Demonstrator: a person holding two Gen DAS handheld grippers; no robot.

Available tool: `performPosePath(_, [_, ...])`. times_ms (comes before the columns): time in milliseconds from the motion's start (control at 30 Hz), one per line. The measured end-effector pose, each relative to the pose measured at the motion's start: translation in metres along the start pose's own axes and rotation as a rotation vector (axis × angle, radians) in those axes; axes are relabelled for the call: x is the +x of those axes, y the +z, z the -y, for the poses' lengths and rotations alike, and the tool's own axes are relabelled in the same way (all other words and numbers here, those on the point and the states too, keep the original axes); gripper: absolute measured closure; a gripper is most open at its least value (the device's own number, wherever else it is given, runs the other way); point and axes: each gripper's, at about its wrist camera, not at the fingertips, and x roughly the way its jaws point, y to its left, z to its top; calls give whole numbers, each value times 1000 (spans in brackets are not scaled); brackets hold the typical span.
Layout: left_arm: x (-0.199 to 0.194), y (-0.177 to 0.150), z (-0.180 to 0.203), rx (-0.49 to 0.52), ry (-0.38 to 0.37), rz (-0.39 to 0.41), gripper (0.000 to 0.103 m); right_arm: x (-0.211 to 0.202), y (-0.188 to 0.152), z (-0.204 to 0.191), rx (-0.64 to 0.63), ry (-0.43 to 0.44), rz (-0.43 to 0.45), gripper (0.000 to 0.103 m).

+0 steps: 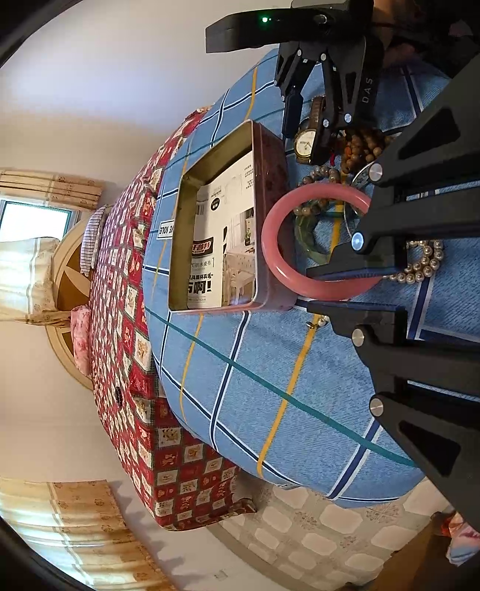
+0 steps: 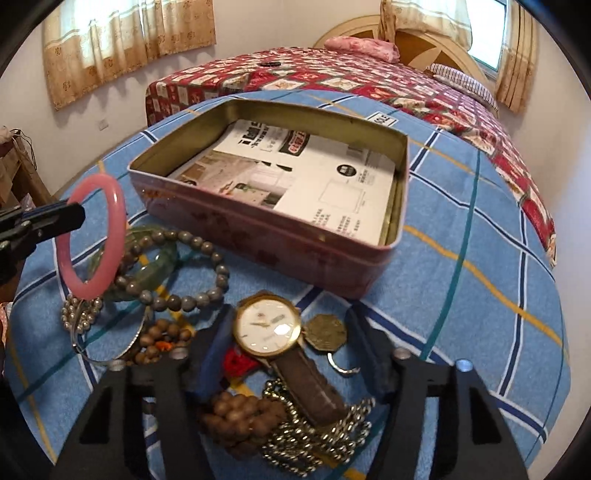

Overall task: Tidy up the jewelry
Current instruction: 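Lift the pink bangle with the left tool while the right tool approaches the wristwatch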

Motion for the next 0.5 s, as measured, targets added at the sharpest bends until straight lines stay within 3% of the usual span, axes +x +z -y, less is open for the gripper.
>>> performPosePath(167, [2,0,3,9,0,-4,93,-1,0,-3,-26,11,9,50])
performPosePath(300, [-3,3,4,10,1,9,93,-9,-2,-4,-25,46,37,65])
performPosePath(500, [-6,7,8,24,-2,19,93,-10,-5,-4,-15,58,46,65])
